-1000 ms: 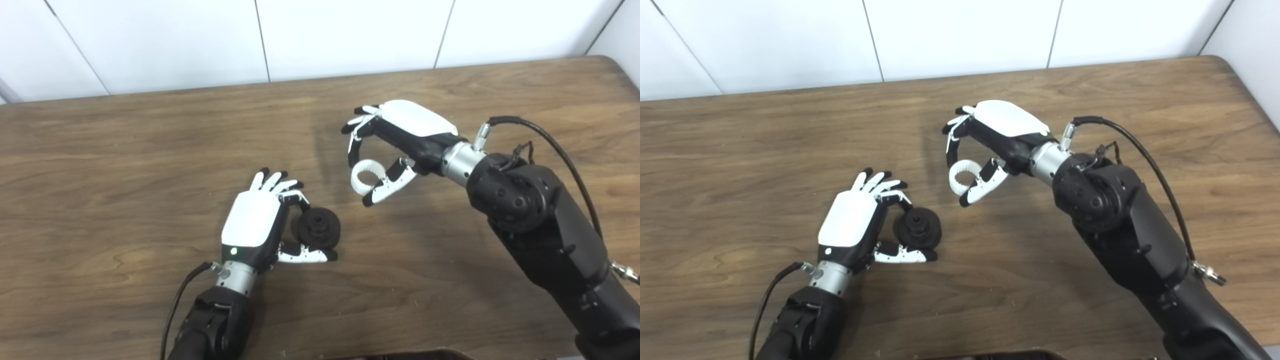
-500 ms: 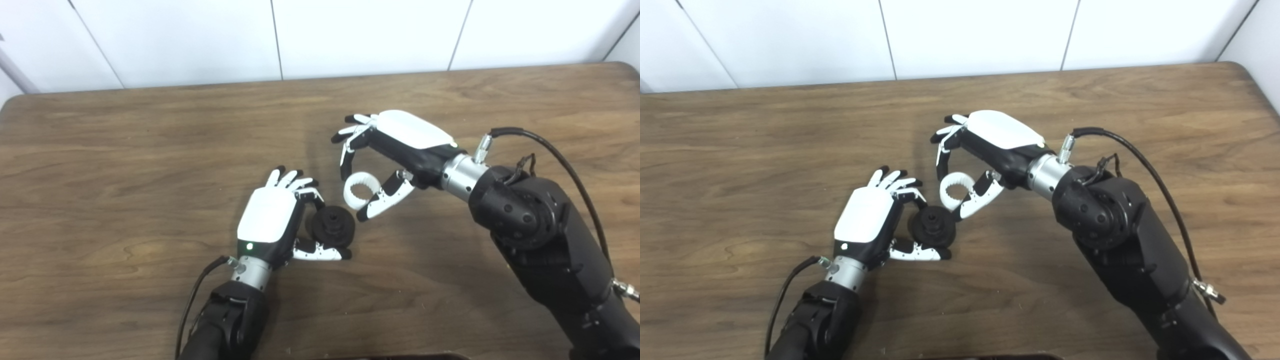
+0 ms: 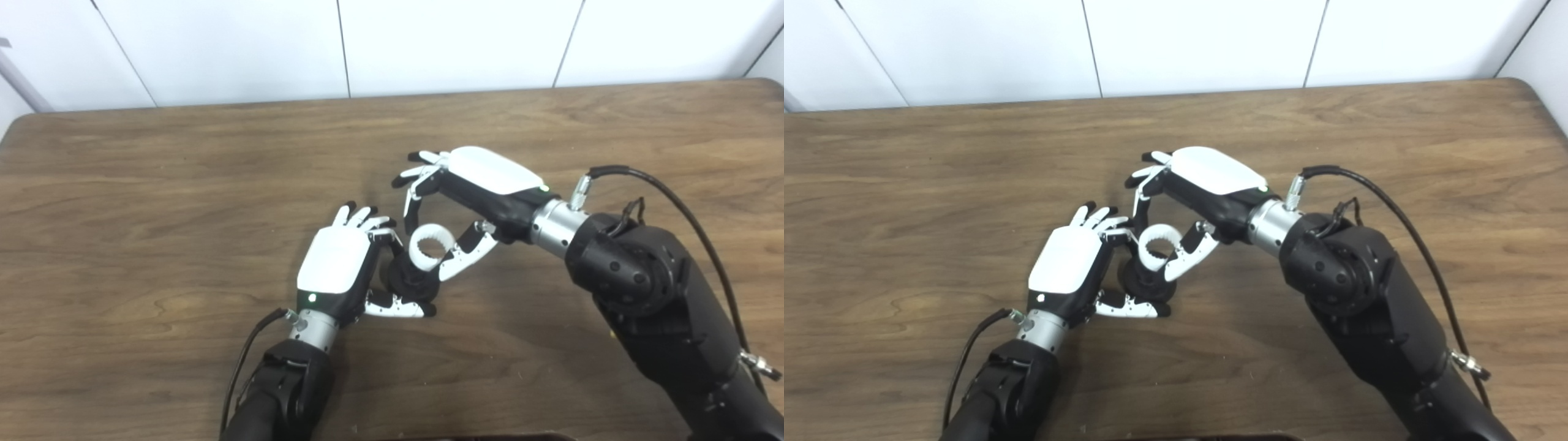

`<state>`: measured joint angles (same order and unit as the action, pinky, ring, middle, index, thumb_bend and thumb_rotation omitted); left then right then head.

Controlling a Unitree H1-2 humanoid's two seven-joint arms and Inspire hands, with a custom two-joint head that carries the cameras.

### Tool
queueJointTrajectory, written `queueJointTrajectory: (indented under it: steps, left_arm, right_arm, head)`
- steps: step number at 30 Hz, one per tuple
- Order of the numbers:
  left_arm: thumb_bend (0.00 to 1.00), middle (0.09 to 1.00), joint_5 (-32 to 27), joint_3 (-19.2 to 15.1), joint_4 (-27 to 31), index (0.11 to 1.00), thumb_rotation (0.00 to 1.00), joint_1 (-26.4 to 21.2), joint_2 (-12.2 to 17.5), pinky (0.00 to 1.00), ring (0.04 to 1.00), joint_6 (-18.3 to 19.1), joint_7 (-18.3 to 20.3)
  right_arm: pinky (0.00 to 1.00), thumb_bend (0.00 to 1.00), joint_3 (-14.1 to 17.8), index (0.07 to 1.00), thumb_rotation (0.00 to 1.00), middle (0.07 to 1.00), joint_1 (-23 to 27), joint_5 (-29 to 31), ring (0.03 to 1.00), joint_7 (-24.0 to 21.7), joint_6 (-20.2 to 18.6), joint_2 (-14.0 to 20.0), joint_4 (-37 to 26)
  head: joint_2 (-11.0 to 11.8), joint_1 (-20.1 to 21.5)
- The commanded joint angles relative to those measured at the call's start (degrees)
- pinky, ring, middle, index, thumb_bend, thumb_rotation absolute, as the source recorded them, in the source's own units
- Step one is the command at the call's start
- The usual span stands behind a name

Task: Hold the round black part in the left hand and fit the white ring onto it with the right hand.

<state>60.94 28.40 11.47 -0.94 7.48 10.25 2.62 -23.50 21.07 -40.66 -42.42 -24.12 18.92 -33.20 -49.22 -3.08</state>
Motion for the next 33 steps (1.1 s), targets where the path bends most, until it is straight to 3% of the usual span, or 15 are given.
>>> queueJointTrajectory:
  steps: [1, 33]
  left_arm:
    - [0.52, 0.813, 0.39, 1.04, -0.19, 0.485, 0.05, 0.38, 0.01, 0.99, 0.911, -0.45, 2.15]
    - [0.52, 0.819, 0.59, 1.23, -0.74, 0.485, 0.05, -0.36, -0.76, 1.0, 0.911, -0.21, 2.11]
  right_arm:
    - [1.0, 0.52, 0.05, 0.483, 0.13, 0.863, 1.2, -0.41, 0.99, 1.47, 1.95, -0.29, 0.33]
    - [1.0, 0.52, -1.66, 0.485, 0.13, 0.879, 1.07, -2.73, 1.0, 2.66, 3.93, -2.56, 5.87]
  head:
    - [-0.03, -0.04]
    - [0.18, 0.96]
